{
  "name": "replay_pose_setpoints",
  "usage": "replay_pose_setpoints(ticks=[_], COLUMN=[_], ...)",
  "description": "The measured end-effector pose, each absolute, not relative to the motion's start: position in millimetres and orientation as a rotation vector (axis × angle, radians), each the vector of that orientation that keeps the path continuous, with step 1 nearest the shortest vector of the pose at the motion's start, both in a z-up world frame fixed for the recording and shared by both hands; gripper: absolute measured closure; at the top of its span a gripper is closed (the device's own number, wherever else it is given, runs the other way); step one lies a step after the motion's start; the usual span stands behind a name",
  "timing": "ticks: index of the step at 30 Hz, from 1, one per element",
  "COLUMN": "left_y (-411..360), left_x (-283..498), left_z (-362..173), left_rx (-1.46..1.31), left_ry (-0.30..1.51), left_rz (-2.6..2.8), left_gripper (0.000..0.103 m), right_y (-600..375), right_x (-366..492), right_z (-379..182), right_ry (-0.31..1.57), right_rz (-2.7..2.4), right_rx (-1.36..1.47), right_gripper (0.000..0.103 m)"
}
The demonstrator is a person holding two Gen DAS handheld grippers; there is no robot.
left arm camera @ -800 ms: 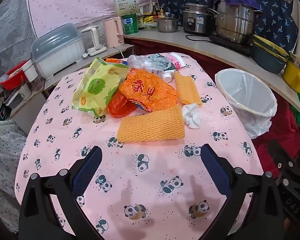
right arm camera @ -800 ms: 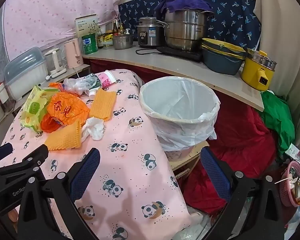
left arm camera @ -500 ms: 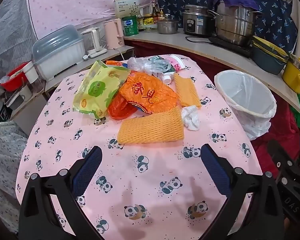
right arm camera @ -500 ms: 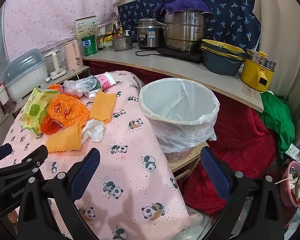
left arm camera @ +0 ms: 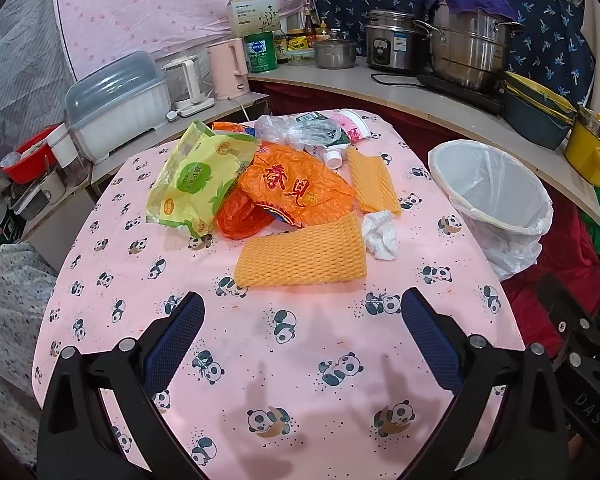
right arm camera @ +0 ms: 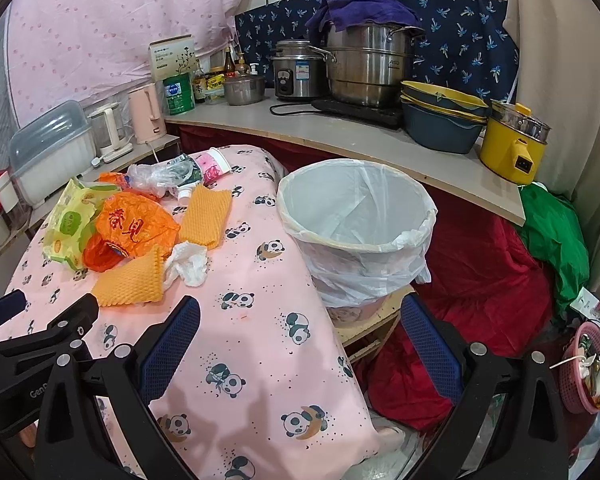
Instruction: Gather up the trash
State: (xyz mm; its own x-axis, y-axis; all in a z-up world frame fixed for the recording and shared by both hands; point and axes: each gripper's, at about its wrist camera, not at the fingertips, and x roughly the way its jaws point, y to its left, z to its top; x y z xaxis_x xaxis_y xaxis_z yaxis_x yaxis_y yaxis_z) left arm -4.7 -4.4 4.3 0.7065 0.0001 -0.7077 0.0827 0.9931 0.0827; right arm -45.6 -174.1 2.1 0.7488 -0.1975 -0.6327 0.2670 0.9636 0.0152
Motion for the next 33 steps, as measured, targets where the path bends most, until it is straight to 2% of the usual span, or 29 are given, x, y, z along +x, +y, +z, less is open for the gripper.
replay_pose_setpoints(ticks=[33], left_y=[-6.5], left_x=[-4.5], left_z=[0.5], left_rx=[0.110], left_ry=[0.794], left_rz=[-0.065], left_gripper=[0.009], right_y=[-178.9], right_x=[-46.7], right_z=[2.2], right_ry=[0.679], right_rz=[-0.269], right_rx=[0.106], right_gripper=[0.007])
